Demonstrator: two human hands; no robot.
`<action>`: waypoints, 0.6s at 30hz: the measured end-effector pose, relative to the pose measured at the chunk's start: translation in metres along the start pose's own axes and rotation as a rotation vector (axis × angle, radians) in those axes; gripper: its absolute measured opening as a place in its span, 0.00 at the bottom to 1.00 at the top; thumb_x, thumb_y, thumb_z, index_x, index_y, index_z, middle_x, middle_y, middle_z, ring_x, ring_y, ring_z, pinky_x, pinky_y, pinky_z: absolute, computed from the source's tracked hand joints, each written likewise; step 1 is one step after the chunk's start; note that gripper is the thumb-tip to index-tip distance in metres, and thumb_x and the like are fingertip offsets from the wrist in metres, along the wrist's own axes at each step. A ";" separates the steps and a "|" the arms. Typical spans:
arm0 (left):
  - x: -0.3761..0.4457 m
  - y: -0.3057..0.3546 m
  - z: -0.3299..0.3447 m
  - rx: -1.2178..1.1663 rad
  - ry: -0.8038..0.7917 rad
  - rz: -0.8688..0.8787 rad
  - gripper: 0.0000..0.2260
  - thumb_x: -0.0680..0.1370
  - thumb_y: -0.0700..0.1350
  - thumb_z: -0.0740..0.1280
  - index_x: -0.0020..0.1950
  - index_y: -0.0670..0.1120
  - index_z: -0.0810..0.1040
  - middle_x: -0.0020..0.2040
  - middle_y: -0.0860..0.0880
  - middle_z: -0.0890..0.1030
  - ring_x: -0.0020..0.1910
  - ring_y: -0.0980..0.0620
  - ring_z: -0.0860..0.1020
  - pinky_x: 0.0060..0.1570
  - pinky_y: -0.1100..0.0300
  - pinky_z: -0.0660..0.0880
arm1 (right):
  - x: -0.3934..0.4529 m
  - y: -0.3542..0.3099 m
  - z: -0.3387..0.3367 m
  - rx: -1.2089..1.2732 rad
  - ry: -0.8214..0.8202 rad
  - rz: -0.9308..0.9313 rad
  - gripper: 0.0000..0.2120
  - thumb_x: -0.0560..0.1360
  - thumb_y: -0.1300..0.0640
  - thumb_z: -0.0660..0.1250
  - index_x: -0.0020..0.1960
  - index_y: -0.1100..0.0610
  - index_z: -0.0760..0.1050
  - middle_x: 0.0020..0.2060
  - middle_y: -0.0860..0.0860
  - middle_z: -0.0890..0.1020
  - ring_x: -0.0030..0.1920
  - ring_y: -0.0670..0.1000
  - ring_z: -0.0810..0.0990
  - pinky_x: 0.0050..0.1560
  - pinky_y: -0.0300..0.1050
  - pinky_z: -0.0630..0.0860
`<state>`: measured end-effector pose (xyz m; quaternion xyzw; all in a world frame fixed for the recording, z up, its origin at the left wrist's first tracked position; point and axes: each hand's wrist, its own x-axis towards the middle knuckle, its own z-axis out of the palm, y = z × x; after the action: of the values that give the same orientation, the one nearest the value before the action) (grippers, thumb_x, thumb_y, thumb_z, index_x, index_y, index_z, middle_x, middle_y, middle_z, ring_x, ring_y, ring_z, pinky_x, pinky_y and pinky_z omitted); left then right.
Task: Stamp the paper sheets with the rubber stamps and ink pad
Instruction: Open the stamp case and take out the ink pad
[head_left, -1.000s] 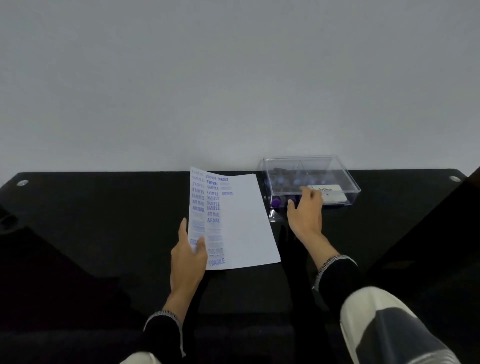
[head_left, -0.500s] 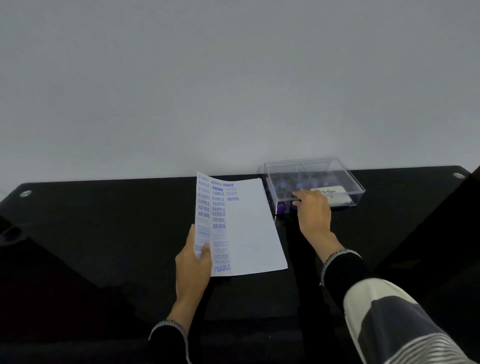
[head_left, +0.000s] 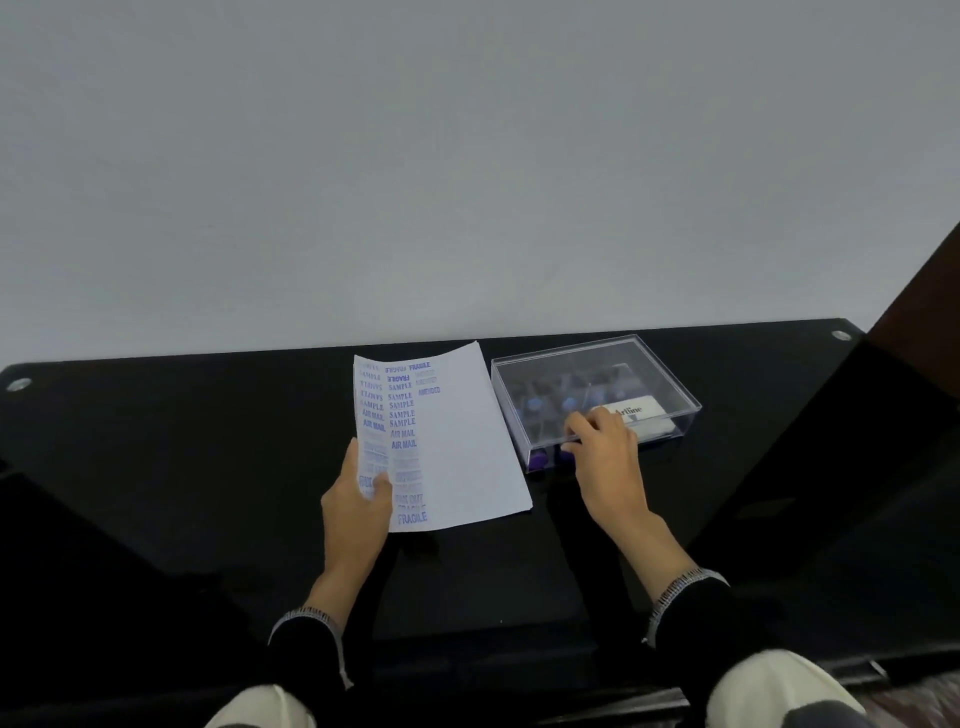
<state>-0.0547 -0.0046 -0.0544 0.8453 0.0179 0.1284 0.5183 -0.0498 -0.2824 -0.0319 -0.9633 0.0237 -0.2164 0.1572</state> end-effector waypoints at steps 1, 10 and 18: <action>-0.001 0.000 -0.001 0.009 -0.006 0.001 0.14 0.80 0.40 0.61 0.64 0.54 0.72 0.52 0.61 0.80 0.50 0.61 0.81 0.39 0.71 0.76 | -0.006 -0.001 -0.002 0.015 0.008 0.000 0.12 0.70 0.70 0.70 0.45 0.56 0.72 0.43 0.49 0.71 0.45 0.50 0.67 0.47 0.43 0.62; -0.016 -0.005 -0.023 0.387 0.006 -0.017 0.16 0.79 0.46 0.62 0.67 0.54 0.67 0.48 0.58 0.78 0.37 0.58 0.76 0.30 0.63 0.70 | -0.050 -0.005 -0.010 0.107 0.085 -0.051 0.13 0.68 0.73 0.70 0.46 0.58 0.76 0.44 0.52 0.75 0.46 0.53 0.72 0.49 0.44 0.65; -0.017 -0.004 -0.022 0.861 0.068 -0.104 0.18 0.75 0.48 0.66 0.63 0.43 0.72 0.61 0.44 0.71 0.54 0.43 0.71 0.51 0.50 0.69 | -0.031 -0.013 -0.022 0.306 0.156 0.018 0.21 0.67 0.78 0.67 0.45 0.53 0.79 0.44 0.47 0.76 0.47 0.56 0.75 0.48 0.45 0.68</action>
<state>-0.0756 0.0135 -0.0517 0.9776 0.1295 0.1106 0.1233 -0.0878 -0.2734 -0.0216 -0.9081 0.0111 -0.2903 0.3016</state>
